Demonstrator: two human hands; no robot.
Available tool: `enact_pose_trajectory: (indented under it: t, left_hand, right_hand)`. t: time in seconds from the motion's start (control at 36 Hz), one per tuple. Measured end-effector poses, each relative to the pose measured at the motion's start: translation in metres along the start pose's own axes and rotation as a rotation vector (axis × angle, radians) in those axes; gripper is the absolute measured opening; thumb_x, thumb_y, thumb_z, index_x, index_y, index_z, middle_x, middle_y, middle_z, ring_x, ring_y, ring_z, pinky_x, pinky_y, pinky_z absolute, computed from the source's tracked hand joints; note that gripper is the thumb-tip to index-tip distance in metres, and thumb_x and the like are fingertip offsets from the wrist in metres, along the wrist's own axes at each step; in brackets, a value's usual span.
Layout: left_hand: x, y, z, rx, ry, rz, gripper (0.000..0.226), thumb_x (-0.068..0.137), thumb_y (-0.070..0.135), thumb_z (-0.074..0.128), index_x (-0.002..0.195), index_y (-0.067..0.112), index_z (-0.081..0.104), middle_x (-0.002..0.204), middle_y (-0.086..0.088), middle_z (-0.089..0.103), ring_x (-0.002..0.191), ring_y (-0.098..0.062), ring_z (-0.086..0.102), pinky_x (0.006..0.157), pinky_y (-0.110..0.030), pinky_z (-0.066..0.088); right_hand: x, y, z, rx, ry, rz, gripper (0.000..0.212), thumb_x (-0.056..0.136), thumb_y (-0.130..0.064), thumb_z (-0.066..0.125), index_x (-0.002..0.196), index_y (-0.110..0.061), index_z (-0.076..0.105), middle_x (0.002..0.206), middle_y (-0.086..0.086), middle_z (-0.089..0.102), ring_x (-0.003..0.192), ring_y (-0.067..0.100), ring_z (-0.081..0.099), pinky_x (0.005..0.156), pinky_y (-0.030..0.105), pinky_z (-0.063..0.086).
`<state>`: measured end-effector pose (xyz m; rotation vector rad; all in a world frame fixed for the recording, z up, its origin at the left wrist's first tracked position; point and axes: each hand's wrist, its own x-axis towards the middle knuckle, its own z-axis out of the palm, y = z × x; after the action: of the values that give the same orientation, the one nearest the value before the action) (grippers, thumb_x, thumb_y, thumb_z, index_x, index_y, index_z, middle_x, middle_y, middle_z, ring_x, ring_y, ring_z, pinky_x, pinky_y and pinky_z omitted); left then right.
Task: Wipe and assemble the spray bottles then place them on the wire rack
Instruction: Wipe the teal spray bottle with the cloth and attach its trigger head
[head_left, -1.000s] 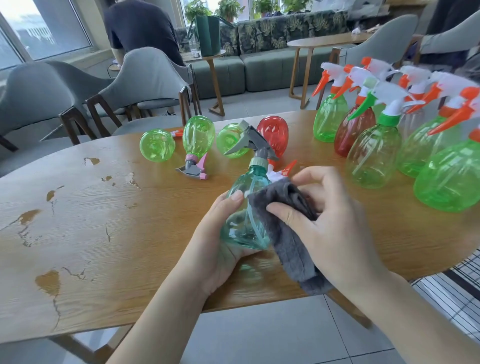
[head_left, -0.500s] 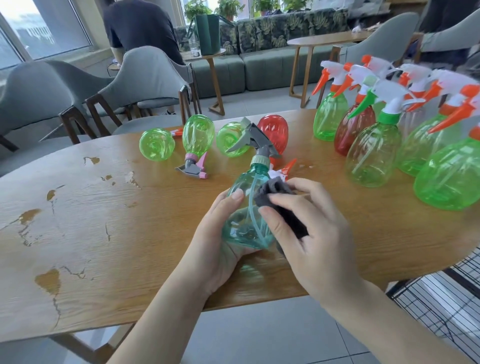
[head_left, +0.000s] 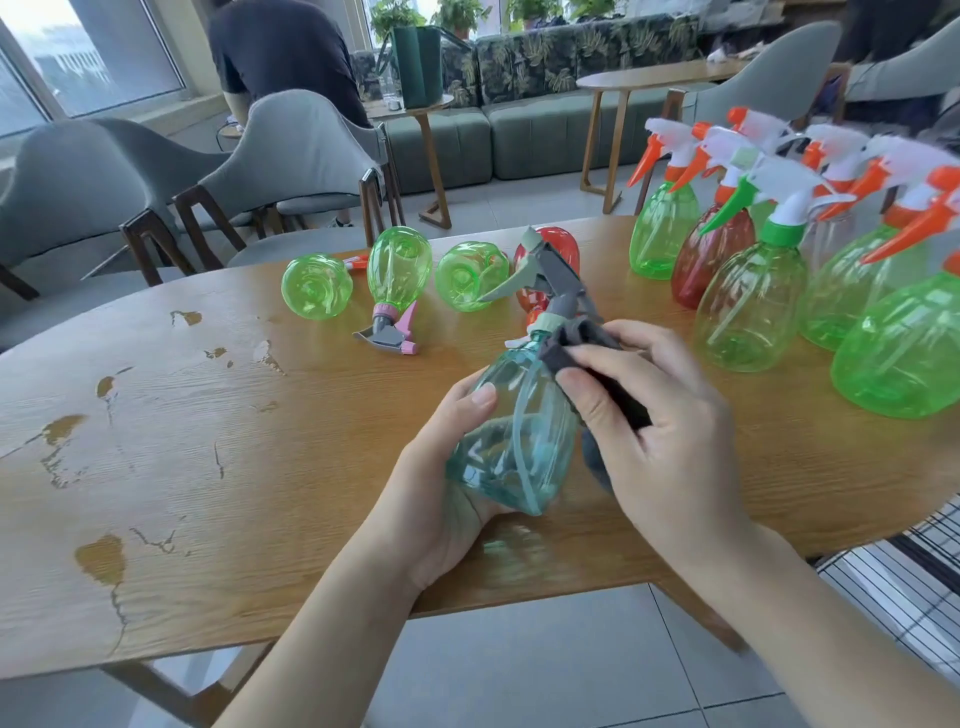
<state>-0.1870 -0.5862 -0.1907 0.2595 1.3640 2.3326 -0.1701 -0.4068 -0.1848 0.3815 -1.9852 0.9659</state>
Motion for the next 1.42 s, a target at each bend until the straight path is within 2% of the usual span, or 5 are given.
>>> enact_pose_trajectory:
  t: [0.25, 0.5, 0.69, 0.94, 1.42]
  left_hand:
    - [0.001, 0.001, -0.001, -0.059, -0.046, -0.011, 0.067, 0.095, 0.039, 0.063, 0.150, 0.004, 0.045, 0.133, -0.032, 0.055, 0.115, -0.041, 0.058, 0.094, -0.053, 0.051]
    - [-0.001, -0.001, 0.001, -0.041, -0.110, -0.012, 0.060, 0.085, 0.032, 0.065, 0.141, 0.012, 0.059, 0.128, -0.022, 0.063, 0.107, -0.036, 0.064, 0.095, -0.053, 0.047]
    - [-0.004, 0.004, 0.003, -0.066, -0.073, -0.003, 0.085, 0.085, 0.044, 0.080, 0.151, 0.004, 0.044, 0.135, -0.024, 0.056, 0.115, -0.037, 0.060, 0.093, -0.049, 0.053]
    - [-0.003, 0.002, 0.002, -0.029, -0.045, 0.000, 0.063, 0.094, 0.032, 0.062, 0.149, 0.006, 0.047, 0.135, -0.025, 0.057, 0.120, -0.042, 0.056, 0.106, -0.059, 0.041]
    - [-0.003, 0.007, 0.003, -0.205, -0.148, -0.048, 0.052, 0.088, 0.043, 0.074, 0.123, 0.005, 0.068, 0.113, -0.019, 0.066, 0.105, -0.031, 0.067, 0.092, -0.039, 0.057]
  right_hand:
    - [-0.010, -0.007, 0.001, 0.078, -0.080, -0.196, 0.020, 0.097, -0.016, 0.071, 0.110, -0.003, 0.078, 0.116, 0.015, 0.064, 0.108, 0.015, 0.063, 0.096, 0.022, 0.051]
    - [-0.002, -0.006, -0.002, 0.042, 0.038, 0.045, 0.026, 0.100, -0.022, 0.063, 0.113, -0.003, 0.075, 0.116, 0.009, 0.063, 0.108, 0.002, 0.057, 0.095, 0.008, 0.041]
    - [-0.016, -0.011, 0.004, 0.109, 0.008, -0.089, 0.021, 0.095, -0.015, 0.069, 0.107, 0.000, 0.077, 0.113, 0.020, 0.063, 0.104, 0.022, 0.066, 0.093, 0.026, 0.052]
    - [-0.011, -0.008, 0.003, 0.128, 0.021, 0.007, 0.022, 0.098, -0.017, 0.068, 0.113, -0.004, 0.077, 0.115, 0.013, 0.065, 0.106, 0.018, 0.065, 0.093, 0.025, 0.051]
    - [-0.021, -0.019, 0.004, 0.013, -0.075, -0.414, 0.016, 0.096, -0.019, 0.075, 0.106, -0.008, 0.081, 0.109, 0.016, 0.071, 0.089, 0.031, 0.069, 0.081, 0.036, 0.057]
